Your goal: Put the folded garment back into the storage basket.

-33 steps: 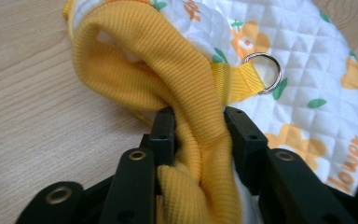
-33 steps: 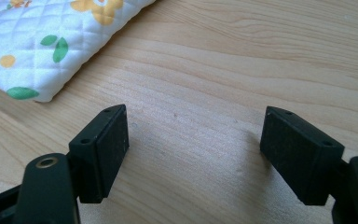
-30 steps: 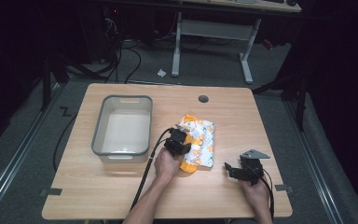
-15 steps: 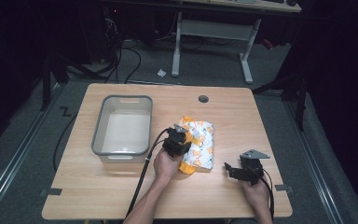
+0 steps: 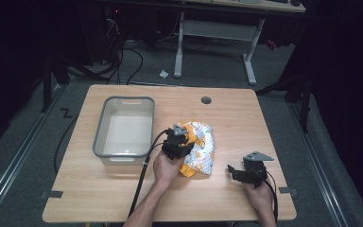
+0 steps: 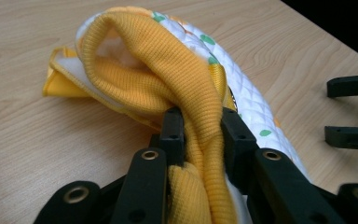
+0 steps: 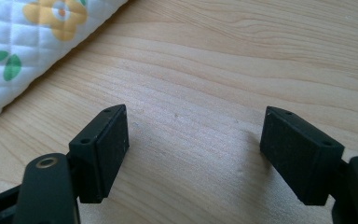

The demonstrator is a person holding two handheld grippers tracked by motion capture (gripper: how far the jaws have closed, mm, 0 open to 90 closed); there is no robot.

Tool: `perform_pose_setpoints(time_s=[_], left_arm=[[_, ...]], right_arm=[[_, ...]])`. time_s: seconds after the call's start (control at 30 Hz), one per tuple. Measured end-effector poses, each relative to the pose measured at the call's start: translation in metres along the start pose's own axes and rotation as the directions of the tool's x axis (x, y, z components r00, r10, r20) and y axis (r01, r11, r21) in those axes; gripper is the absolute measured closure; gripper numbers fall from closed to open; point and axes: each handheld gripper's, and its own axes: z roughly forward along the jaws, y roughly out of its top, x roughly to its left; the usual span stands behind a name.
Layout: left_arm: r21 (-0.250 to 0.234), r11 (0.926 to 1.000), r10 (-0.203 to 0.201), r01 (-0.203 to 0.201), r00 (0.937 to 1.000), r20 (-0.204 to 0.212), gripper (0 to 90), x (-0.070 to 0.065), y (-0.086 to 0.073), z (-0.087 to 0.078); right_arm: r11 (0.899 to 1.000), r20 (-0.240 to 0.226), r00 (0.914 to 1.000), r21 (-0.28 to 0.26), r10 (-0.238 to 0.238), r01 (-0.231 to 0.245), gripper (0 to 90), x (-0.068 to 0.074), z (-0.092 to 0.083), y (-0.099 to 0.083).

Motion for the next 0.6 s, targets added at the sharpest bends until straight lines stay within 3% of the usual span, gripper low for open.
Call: perform_pose_setpoints(time_s=[0.6], left_arm=[[-0.070, 0.9970, 0.034, -0.033, 0.9994, 0.010, 73.8, -0.003, 0.007, -0.031]], right_arm=[[1.000, 0.000, 1.0000, 0.000, 0.000, 0.000, 23.6, 0.000, 0.000, 0.000]])
